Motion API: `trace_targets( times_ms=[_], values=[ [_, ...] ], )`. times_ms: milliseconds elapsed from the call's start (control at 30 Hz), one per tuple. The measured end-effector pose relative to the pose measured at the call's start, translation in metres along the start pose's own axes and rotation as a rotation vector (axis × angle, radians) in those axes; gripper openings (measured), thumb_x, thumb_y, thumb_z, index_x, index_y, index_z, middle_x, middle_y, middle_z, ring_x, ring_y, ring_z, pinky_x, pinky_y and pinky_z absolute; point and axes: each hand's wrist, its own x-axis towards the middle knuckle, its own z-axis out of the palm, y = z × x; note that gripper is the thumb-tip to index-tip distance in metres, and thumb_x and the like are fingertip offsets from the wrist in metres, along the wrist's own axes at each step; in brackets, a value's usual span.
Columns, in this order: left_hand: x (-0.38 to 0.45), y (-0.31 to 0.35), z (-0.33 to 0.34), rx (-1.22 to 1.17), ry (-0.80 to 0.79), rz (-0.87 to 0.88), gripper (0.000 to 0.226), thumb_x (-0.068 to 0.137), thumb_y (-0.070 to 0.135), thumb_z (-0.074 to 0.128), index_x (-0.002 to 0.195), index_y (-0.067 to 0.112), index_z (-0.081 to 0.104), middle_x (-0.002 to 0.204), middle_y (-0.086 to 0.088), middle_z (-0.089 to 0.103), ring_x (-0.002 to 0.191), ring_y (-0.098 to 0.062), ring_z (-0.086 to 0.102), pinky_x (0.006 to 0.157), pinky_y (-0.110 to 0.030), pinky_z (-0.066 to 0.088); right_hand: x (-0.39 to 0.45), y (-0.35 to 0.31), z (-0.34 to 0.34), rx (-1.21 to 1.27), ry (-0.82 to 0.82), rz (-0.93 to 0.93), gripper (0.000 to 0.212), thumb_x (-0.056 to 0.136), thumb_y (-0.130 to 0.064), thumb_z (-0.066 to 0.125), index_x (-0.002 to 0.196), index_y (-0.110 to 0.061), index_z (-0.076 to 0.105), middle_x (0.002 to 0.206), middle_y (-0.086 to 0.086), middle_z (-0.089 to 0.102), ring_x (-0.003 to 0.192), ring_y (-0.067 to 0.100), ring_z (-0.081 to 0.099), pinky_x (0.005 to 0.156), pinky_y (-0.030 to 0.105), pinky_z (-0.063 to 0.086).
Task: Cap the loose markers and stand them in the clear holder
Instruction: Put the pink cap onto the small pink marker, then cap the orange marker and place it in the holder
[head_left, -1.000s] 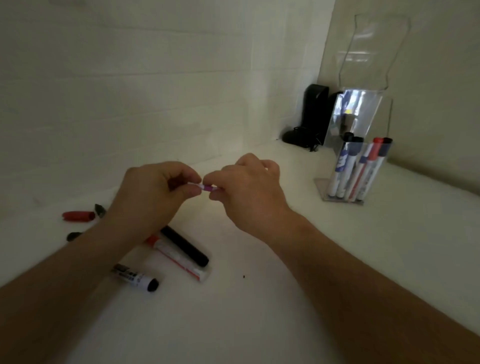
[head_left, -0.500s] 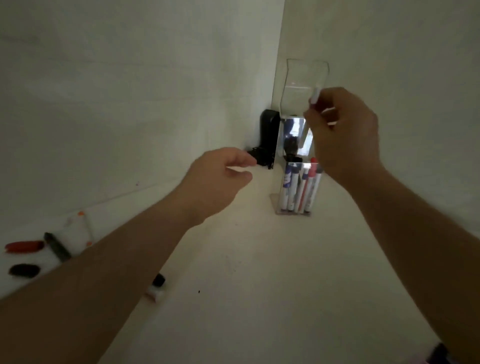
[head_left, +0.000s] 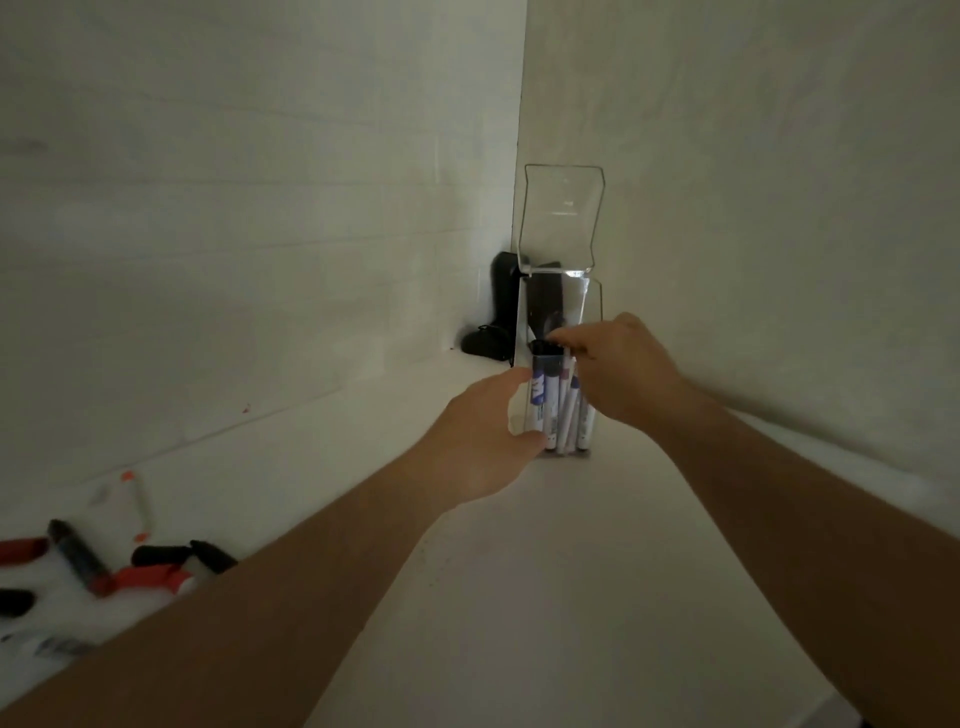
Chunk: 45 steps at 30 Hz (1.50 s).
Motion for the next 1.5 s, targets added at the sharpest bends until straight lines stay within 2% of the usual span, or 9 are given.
trace_targets(
  times_ms=[300,400,533,733,900,1100,1267,1433,1500],
  values=[
    [-0.018,-0.041,-0.042,0.113,0.065,0.065,0.044,0.094,0.033,0.066,0.135,0.043,0.055,0.133,0.019,0.056,0.113,-0.001,0.056,0.09,-0.02,0.049,-0.018,-0.04,0.013,0.236,0.356,-0.117,0.033,0.096,-0.008,0.052,0.122,-0.022,0.066,0.113,-0.003,0.058,0.098,0.012,0.054,0.083,0.023,0.045],
    [-0.038,-0.069,-0.083,0.208,0.138,0.022,0.032,0.091,0.033,0.069,0.121,0.043,0.066,0.119,0.023,0.062,0.101,0.002,0.06,0.089,-0.02,0.05,-0.027,-0.081,0.031,0.37,0.234,-0.159,0.035,0.094,-0.007,0.058,0.122,-0.026,0.065,0.109,-0.012,0.05,0.082,-0.003,0.048,0.077,0.01,0.037],
    [-0.075,-0.115,-0.153,0.303,0.221,-0.13,0.022,0.092,0.035,0.068,0.112,0.041,0.071,0.104,0.024,0.066,0.092,0.005,0.061,0.076,-0.018,0.049,-0.025,-0.137,0.071,0.477,0.011,-0.206,0.037,0.088,-0.012,0.063,0.113,-0.039,0.064,0.097,-0.015,0.054,0.075,0.002,0.053,0.078,0.025,0.048],
    [-0.129,-0.185,-0.233,0.334,0.388,-0.458,0.011,0.091,0.031,0.069,0.101,0.032,0.073,0.103,0.009,0.07,0.087,-0.006,0.064,0.067,-0.021,0.046,-0.014,-0.234,0.109,0.553,-0.278,-0.252,0.024,0.092,-0.03,0.061,0.114,-0.034,0.07,0.104,-0.014,0.065,0.089,0.006,0.059,0.085,0.023,0.048],
    [-0.137,-0.207,-0.231,0.245,0.445,-0.601,0.016,0.084,0.042,0.075,0.085,0.026,0.073,0.084,0.003,0.068,0.067,-0.018,0.068,0.05,-0.03,0.059,-0.004,-0.3,0.133,0.541,-0.437,-0.235,0.027,0.088,-0.043,0.065,0.11,-0.029,0.071,0.11,-0.009,0.068,0.101,0.013,0.062,0.089,0.029,0.053],
    [-0.133,-0.217,-0.23,0.548,0.346,-0.596,0.013,0.079,0.04,0.071,0.091,0.036,0.069,0.093,0.008,0.07,0.079,-0.018,0.068,0.073,-0.038,0.061,0.002,-0.339,0.155,0.435,-0.505,-0.213,0.049,0.08,-0.058,0.067,0.112,-0.024,0.055,0.111,0.002,0.061,0.102,0.024,0.055,0.087,0.041,0.053],
    [-0.134,-0.222,-0.228,0.556,0.354,-0.59,0.029,0.084,0.027,0.067,0.112,0.035,0.066,0.099,0.008,0.069,0.098,-0.019,0.063,0.087,-0.036,0.054,0.018,-0.324,0.156,0.344,-0.502,-0.226,0.033,0.093,-0.029,0.06,0.121,-0.011,0.056,0.12,0.013,0.064,0.102,0.029,0.064,0.09,0.035,0.054],
    [-0.13,-0.206,-0.216,0.345,0.384,-0.386,0.03,0.099,0.024,0.057,0.127,0.031,0.067,0.105,0.012,0.066,0.098,-0.006,0.062,0.084,-0.023,0.045,0.018,-0.271,0.143,0.069,-0.455,-0.262,0.031,0.098,-0.019,0.049,0.126,-0.009,0.056,0.122,0.018,0.06,0.106,0.034,0.06,0.081,0.033,0.046],
    [-0.126,-0.193,-0.208,0.259,0.393,-0.314,0.023,0.1,0.026,0.057,0.117,0.035,0.07,0.094,0.016,0.067,0.073,0.009,0.059,0.068,-0.015,0.044,0.016,-0.246,0.14,0.092,-0.439,-0.238,0.033,0.094,-0.013,0.049,0.126,-0.012,0.057,0.121,0.018,0.053,0.094,0.032,0.058,0.08,0.033,0.048]
  ],
)
